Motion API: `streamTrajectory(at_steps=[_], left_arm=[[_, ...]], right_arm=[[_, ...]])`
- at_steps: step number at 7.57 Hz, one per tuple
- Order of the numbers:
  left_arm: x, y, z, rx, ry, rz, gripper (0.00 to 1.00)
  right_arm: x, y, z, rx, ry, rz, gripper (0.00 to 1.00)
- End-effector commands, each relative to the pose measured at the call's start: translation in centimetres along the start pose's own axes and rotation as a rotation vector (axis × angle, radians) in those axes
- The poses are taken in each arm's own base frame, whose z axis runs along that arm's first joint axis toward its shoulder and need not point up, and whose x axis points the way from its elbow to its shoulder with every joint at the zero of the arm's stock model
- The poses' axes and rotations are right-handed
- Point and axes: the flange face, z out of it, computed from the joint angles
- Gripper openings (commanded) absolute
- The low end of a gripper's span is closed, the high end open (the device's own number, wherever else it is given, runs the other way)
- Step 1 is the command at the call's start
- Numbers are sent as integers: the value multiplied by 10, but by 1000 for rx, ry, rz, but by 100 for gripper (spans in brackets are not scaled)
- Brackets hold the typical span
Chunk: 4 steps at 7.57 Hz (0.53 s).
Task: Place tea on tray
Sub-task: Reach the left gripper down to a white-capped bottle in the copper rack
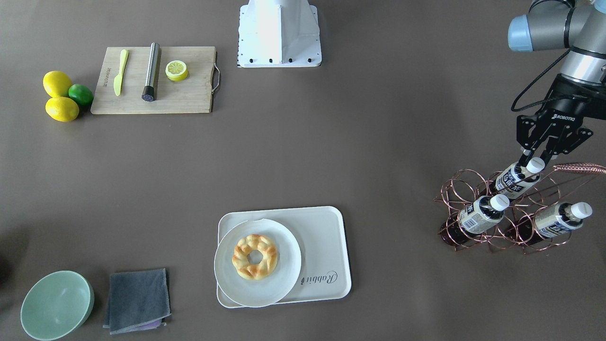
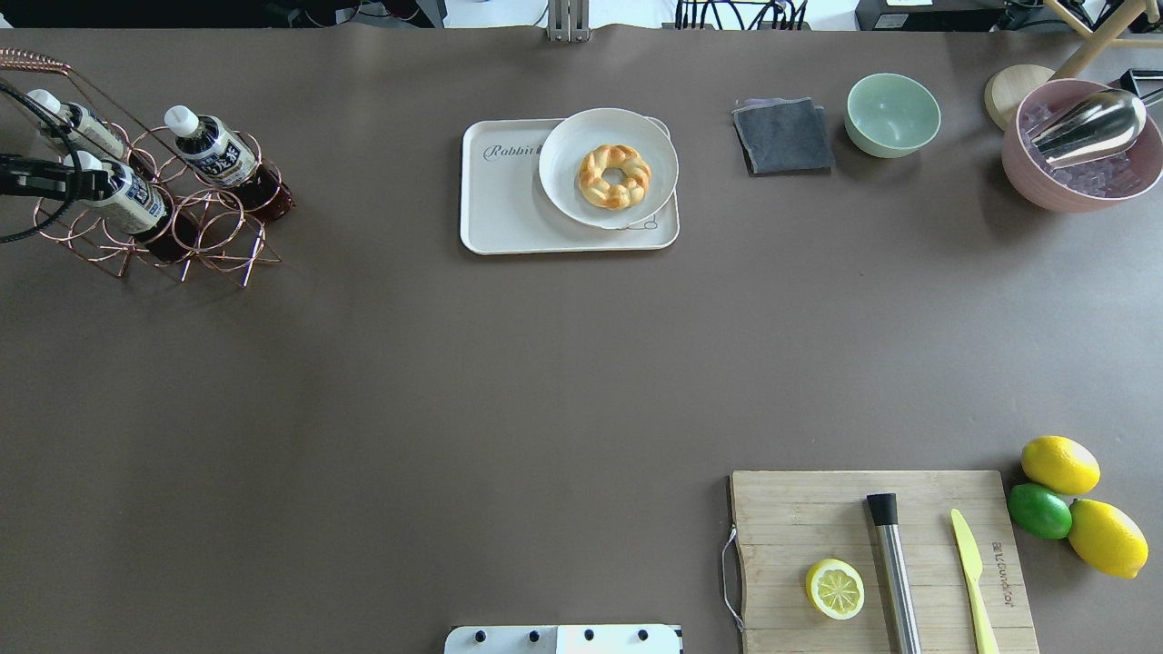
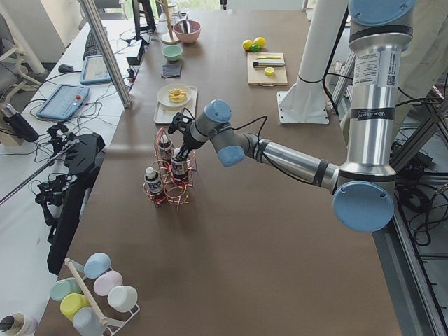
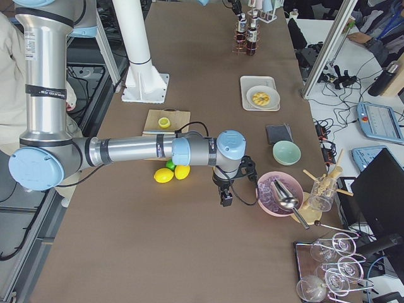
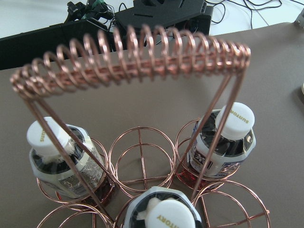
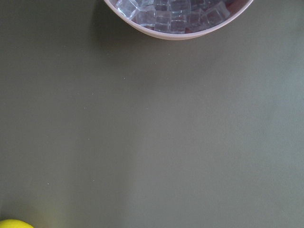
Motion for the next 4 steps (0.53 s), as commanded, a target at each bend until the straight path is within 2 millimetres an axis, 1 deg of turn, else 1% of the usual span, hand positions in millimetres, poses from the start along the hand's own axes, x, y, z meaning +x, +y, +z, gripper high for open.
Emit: streamTrajectory(at_steps=[1, 3, 4], left_arm=[[-12, -15, -28, 6, 45, -26, 0], [-23, -26, -66, 26, 88, -47, 0], [-32, -36, -93, 37, 127, -59, 0]], right_arm=[[0, 4, 0, -1, -2, 2, 100], [0, 4, 1, -2, -4, 3, 100], [0, 4, 1, -1, -5, 3, 100]])
